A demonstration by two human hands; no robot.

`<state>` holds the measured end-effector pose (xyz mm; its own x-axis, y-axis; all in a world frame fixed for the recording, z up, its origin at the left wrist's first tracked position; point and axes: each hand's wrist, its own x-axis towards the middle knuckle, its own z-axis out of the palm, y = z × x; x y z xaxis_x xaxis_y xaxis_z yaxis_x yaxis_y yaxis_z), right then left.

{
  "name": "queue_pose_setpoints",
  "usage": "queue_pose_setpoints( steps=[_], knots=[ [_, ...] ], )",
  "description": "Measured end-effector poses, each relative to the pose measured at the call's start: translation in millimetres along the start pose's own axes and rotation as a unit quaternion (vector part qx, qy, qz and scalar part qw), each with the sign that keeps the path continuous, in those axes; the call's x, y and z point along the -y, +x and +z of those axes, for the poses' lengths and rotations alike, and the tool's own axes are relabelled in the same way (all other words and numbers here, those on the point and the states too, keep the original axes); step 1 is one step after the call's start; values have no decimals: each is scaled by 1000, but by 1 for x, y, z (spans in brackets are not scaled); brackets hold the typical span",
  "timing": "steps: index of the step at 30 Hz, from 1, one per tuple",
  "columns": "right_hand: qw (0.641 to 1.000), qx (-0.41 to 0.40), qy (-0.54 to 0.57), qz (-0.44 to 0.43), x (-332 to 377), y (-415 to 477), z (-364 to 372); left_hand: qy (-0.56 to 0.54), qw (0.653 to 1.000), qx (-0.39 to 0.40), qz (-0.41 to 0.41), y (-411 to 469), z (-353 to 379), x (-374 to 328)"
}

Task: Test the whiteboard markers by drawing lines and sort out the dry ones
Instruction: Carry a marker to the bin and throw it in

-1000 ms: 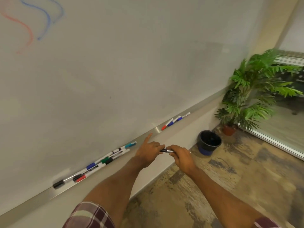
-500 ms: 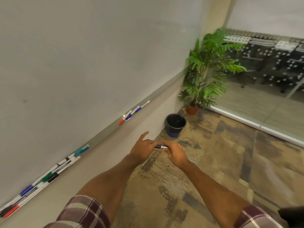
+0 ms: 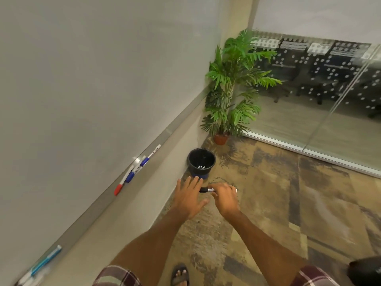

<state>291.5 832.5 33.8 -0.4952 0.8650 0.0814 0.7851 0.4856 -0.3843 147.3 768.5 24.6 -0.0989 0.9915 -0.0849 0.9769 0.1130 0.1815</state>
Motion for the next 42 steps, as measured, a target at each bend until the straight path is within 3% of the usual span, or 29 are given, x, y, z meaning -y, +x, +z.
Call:
queue_pose_setpoints(
  steps=[15, 20, 27, 42],
  knots=[
    [999, -34, -13, 0, -41, 181, -5, 31, 999, 11, 40, 205, -27, 51],
    [1000, -11, -20, 2, -69, 239, 2, 26, 999, 18, 35, 268, -24, 57],
    [999, 7, -24, -44, -120, 366, 22, 2, 999, 44, -25, 391, -9, 68],
    [980, 142, -48, -135, -217, 590, 136, -8, 984, 128, -125, 599, 71, 109]
  ],
)
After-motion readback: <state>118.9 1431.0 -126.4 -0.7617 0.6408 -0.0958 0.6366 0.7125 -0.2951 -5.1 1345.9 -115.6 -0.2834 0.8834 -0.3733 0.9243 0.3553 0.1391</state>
